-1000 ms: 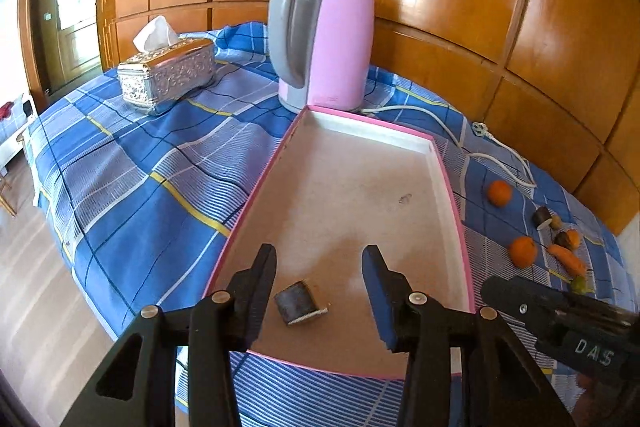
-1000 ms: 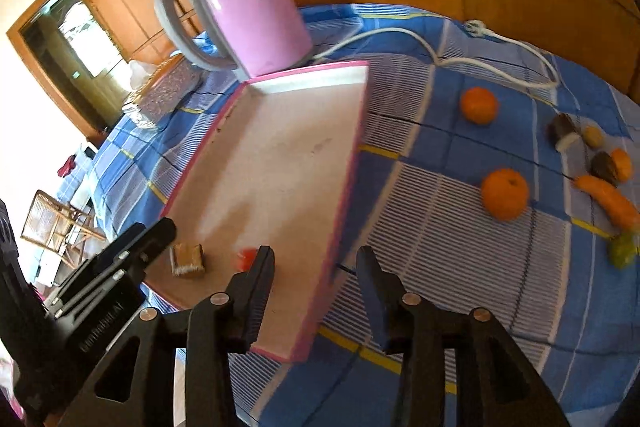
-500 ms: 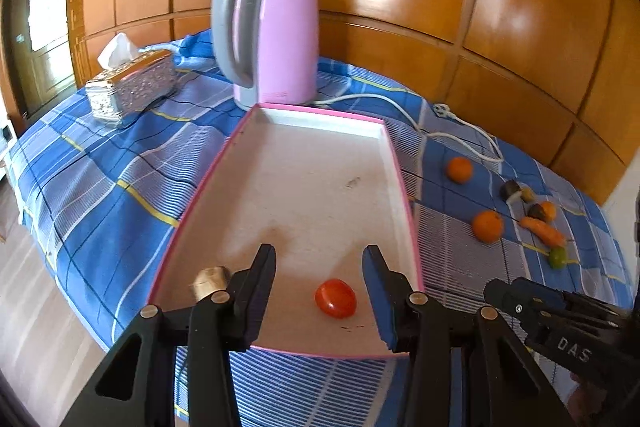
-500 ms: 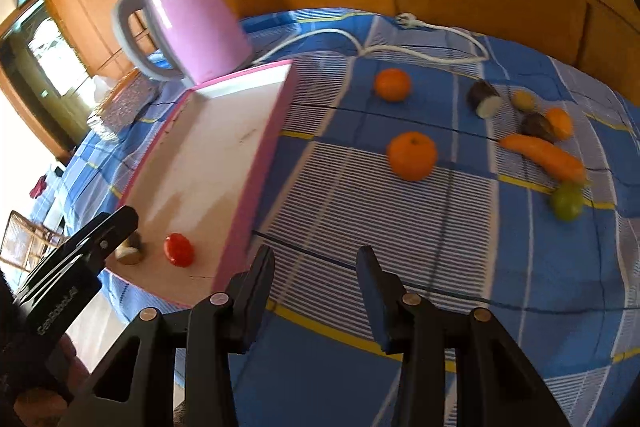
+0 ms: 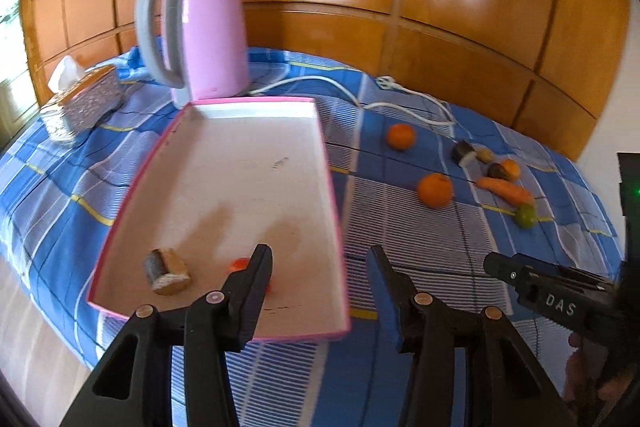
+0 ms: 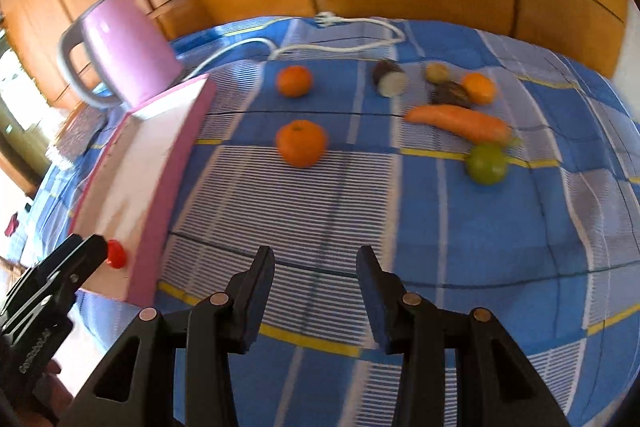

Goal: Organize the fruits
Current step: 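Move the left tool to the orange and grasp it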

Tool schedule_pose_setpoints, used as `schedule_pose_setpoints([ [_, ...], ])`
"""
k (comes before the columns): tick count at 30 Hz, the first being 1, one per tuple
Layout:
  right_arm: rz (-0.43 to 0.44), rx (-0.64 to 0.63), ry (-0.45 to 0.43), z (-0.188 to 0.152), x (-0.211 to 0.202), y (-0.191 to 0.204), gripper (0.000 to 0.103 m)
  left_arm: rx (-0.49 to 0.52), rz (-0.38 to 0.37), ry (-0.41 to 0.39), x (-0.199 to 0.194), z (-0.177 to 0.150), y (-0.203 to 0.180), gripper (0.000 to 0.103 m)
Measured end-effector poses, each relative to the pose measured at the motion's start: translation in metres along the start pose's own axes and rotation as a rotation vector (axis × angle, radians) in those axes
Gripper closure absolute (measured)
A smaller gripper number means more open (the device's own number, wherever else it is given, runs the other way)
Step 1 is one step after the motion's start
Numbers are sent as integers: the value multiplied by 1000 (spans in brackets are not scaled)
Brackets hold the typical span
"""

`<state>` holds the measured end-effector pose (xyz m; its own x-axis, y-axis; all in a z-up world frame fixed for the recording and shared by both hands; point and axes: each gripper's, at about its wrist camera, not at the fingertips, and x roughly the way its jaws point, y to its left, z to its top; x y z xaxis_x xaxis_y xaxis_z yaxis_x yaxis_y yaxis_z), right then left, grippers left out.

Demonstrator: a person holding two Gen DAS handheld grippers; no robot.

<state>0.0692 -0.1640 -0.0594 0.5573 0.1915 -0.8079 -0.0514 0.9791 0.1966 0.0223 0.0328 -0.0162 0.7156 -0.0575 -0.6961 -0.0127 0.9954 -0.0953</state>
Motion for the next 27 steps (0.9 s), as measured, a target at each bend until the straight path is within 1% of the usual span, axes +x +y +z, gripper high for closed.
schedule_pose_setpoints([
  [9, -55, 119, 1, -3, 0, -53, 60, 68, -70, 24, 9, 1, -30, 53],
  [10, -59, 132, -1, -2, 0, -59, 60, 77, -77, 27, 11, 2, -34, 52],
  [11, -62, 140, -2, -2, 0, -62, 60, 83, -82, 30, 12, 2, -37, 47],
  [13, -67, 158, -6, -1, -1, -70, 60, 90, -92, 31, 15, 4, -43, 45],
  [22, -76, 217, -15, 2, -3, -96, 60, 98, -137, 72, 41, 15, -67, 44],
  [27, -79, 245, -23, 7, -3, -109, 60, 109, -140, 80, 55, 22, -79, 37],
])
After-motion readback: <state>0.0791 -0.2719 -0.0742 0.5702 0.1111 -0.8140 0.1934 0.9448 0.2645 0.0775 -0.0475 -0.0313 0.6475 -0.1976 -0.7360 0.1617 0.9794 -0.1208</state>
